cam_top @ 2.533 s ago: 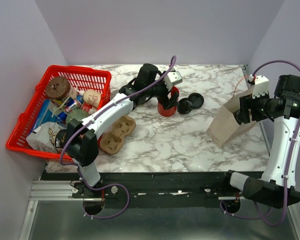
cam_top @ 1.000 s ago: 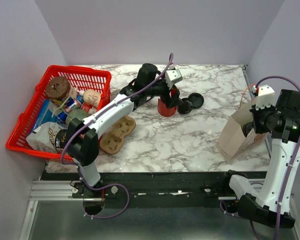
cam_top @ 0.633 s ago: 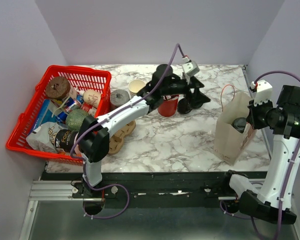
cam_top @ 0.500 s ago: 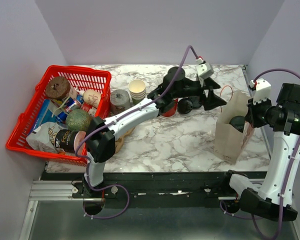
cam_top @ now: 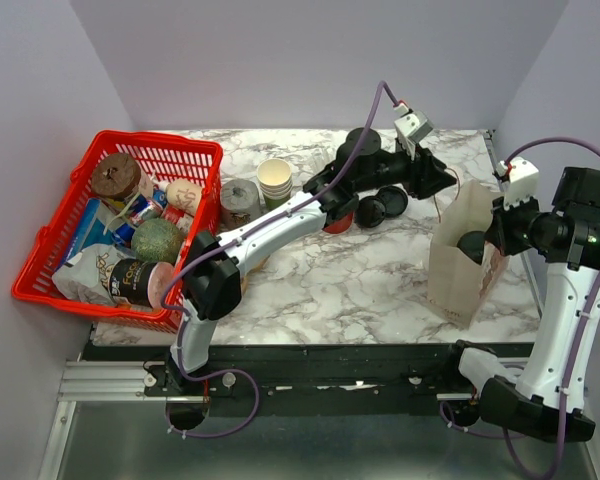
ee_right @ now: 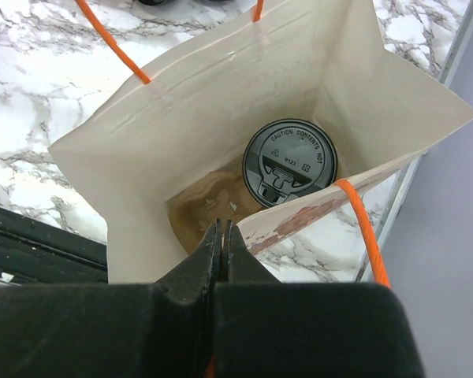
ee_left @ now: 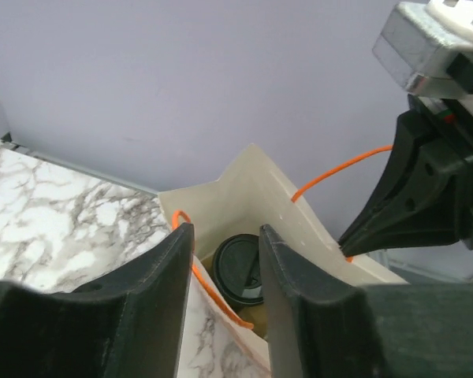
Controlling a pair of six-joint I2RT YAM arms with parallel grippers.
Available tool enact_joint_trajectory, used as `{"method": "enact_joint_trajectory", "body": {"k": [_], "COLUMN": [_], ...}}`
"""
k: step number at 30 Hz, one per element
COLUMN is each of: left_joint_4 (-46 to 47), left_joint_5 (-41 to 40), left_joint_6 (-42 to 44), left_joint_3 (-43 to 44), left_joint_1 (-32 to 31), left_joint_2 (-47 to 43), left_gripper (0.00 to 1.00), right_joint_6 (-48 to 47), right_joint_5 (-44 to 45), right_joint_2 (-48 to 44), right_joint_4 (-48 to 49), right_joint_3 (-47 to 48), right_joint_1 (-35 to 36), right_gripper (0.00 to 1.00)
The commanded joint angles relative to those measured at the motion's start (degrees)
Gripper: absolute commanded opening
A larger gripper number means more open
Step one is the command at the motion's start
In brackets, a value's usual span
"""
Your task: Pack the takeout coffee
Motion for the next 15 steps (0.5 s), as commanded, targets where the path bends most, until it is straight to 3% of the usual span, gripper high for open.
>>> {"method": "enact_joint_trajectory", "body": {"k": [1,2,4,10,15], "left_joint_4": [-1.52,-1.7,-2.23,-4.25,-0.66], "left_joint_5": [-2.03,-2.38,-3.0,-1.86,5.34], "left_joint_6": [-0.91,-0.91,-1.44,-5.82,-10.75], "left_joint_3": [0.49,0.49,0.75,2.59,3.57], "left_joint_1": [0.64,0.64,0.64,1.07,1.78], "left_joint_2": [-0.91,-0.92,-0.57,2.33,4.62], "left_gripper": [0.67,0.77,0.83,0.81,0.47], "right_joint_6": [-0.32,-0.41,-0.32,-0.15,-0.41], "right_joint_5": [-2.63,-2.71,-2.71,-3.07,-2.71], "right_joint_2": [0.63,0.63,0.63,0.46,0.81], "right_joint_4": [-6.48,-6.31,-6.05,-5.96,-6.04], "right_joint_3": [0.75,0.67,0.4,0.58,0.84], "right_joint_1": [-0.29,-0.29,-0.29,-0.29,-0.29], "right_gripper": [0.0,0.01,0.01,0.01,0.01]}}
